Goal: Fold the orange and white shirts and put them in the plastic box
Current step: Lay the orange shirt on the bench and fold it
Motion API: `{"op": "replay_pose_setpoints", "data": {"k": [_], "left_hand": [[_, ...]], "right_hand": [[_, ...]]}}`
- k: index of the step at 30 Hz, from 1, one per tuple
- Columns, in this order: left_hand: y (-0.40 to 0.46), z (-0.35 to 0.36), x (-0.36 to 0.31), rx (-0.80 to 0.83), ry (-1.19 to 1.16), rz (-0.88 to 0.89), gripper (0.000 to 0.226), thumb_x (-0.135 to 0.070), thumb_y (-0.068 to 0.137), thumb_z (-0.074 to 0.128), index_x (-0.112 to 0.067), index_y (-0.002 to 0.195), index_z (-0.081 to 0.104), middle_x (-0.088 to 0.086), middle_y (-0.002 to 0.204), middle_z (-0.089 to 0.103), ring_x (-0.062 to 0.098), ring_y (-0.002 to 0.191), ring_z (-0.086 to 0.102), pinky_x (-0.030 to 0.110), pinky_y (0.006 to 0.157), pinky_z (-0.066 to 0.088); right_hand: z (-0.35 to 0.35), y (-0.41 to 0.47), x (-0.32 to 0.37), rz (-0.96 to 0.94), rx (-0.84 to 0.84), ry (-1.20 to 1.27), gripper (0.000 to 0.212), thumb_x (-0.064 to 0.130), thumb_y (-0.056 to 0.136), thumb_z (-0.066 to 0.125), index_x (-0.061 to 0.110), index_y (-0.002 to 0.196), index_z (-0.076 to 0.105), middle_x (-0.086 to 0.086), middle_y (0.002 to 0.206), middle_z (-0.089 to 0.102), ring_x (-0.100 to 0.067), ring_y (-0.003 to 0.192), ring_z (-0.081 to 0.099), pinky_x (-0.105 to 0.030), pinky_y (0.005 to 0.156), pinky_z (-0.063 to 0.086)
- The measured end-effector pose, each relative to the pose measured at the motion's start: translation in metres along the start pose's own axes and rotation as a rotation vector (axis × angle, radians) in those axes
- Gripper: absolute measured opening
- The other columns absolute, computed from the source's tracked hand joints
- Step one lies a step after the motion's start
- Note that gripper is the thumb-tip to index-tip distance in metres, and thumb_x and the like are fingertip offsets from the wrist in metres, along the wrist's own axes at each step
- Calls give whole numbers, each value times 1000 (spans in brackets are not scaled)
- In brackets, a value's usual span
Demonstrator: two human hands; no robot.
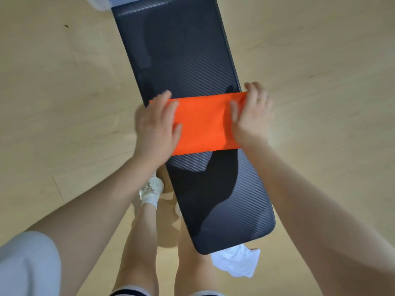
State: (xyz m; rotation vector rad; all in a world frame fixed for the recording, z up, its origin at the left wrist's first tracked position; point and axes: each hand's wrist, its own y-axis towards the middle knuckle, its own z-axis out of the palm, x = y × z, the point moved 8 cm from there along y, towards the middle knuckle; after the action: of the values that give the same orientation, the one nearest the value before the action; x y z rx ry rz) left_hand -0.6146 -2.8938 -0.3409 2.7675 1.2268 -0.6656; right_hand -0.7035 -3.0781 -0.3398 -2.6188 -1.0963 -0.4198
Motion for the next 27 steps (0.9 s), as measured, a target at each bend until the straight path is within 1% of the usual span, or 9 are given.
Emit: {"op": "replay_pose_setpoints", "data": {"k": [3,6,8,12,14,17,19,24,27], "left_hand": [[-19,27,-19,183,142,144,57,-36,83,45,-6,131,47,18,142,44,36,130,43,51,107,30],[-26,34,-13,226,189,74,61,-35,78,63,-9,130,49,15,142,45,36,131,42,52,107,30],[-29,33,-9,238,129,19,67,-32,74,71,-8,132,47,15,143,44,38,131,41,52,105,34],[-33,27,-7,221,22,-48,65,-29,78,69,-7,134,44,13,148,36,37,135,35,49,105,35],[-31,17,-2,135,-120,-203,55,-27,85,62,-8,134,44,14,149,32,34,135,32,47,107,33],[-39,11,23,32,-446,-667,55,-26,90,55,-9,138,34,12,145,31,27,130,37,34,100,35],[-46,14,36,23,-591,-878,48,-26,90,54,-7,131,39,13,133,45,27,117,49,30,86,38],[-48,23,56,137,-728,-1073,33,-30,90,55,-6,111,57,4,99,56,21,90,52,30,77,39],[-45,31,50,279,-939,-1074,17,-23,87,61,-10,98,59,6,95,60,20,80,58,26,70,45]], "right_hand": [[22,-53,53,-488,127,-107,56,41,89,43,11,137,41,-14,145,41,-33,134,39,-45,110,20],[55,-78,48,-537,328,-258,61,51,90,32,19,141,35,-6,150,37,-29,137,36,-47,113,17],[57,-75,31,-408,381,-279,64,53,90,27,20,144,29,-5,152,32,-28,139,31,-49,113,21],[45,-73,2,-149,426,-196,72,57,89,14,19,148,7,-1,159,7,-24,146,6,-46,117,7],[36,-73,-6,-26,423,-79,67,51,93,24,16,148,10,-4,159,4,-26,146,7,-45,116,12],[20,-65,-18,250,301,258,55,26,94,45,9,142,25,-12,153,20,-31,137,28,-41,108,31],[15,-59,-26,440,230,367,51,20,91,50,9,137,32,-12,142,35,-29,128,40,-38,102,36],[29,-59,-42,884,196,511,41,20,83,56,9,121,47,-7,106,59,-25,100,57,-39,88,48],[35,-63,-40,950,207,522,8,19,77,58,11,77,56,-6,76,59,-25,75,56,-38,71,49]]}}
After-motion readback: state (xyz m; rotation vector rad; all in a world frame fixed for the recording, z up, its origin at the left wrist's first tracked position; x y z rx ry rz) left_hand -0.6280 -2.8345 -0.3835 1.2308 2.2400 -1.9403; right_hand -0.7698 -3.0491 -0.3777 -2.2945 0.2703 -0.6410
